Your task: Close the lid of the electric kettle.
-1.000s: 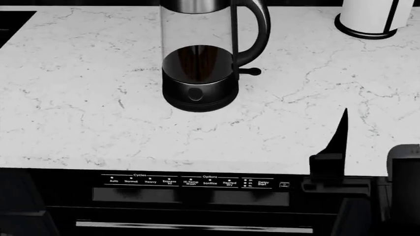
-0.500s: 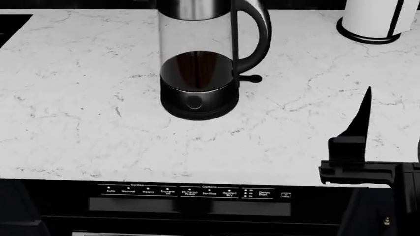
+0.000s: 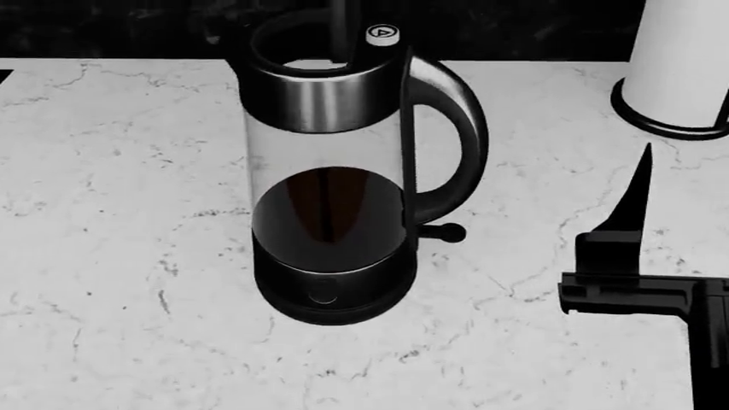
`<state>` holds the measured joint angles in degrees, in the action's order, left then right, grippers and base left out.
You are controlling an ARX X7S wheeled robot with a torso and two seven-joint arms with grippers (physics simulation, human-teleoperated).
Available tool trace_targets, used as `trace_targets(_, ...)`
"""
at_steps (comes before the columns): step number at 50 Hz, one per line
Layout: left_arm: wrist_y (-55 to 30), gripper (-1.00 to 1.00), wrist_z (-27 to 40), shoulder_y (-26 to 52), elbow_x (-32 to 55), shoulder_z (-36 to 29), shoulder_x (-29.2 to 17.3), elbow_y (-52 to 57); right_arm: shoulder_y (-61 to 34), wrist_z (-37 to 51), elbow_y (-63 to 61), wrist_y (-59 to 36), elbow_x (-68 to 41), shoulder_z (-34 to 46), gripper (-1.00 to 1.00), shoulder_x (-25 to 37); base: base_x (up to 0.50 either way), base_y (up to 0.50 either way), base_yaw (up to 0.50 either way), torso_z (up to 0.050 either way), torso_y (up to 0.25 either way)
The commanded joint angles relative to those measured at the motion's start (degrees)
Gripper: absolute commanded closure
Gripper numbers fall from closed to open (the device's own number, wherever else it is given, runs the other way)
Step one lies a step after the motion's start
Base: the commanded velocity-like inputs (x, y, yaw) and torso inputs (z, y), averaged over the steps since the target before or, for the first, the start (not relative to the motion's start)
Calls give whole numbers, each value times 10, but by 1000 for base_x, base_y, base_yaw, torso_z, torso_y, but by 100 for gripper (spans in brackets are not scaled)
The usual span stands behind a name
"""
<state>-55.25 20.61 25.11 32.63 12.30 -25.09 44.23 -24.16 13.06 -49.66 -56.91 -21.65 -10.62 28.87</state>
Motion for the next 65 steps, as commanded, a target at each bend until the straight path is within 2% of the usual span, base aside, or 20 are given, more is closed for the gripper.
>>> trace_targets(1, 3, -100, -1, 0, 1, 1, -5, -4, -1, 4, 3, 3, 0, 3, -100, -1, 500, 0, 0, 0, 0)
trace_targets(34, -2, -100, 5, 0, 14, 5, -9, -1, -5, 13, 0, -6, -11, 6, -100, -3, 499, 0, 0, 0, 1)
trace_targets(44, 4, -100, 7, -6, 13, 7, -9, -1, -32, 26, -4, -29, -6, 30, -100, 6, 0, 0, 0, 0, 1)
trace_targets(54, 6, -100, 12, -3, 14, 1, -5, -2, -114, 37, 23, -93, -20, 54, -100, 0, 0, 0, 0, 0, 0)
trace_targets(65, 10, -100, 20, -12, 14, 2, 1, 3, -191, 17, 76, -69, -12, 116, -100, 9, 0, 0, 0, 0, 0)
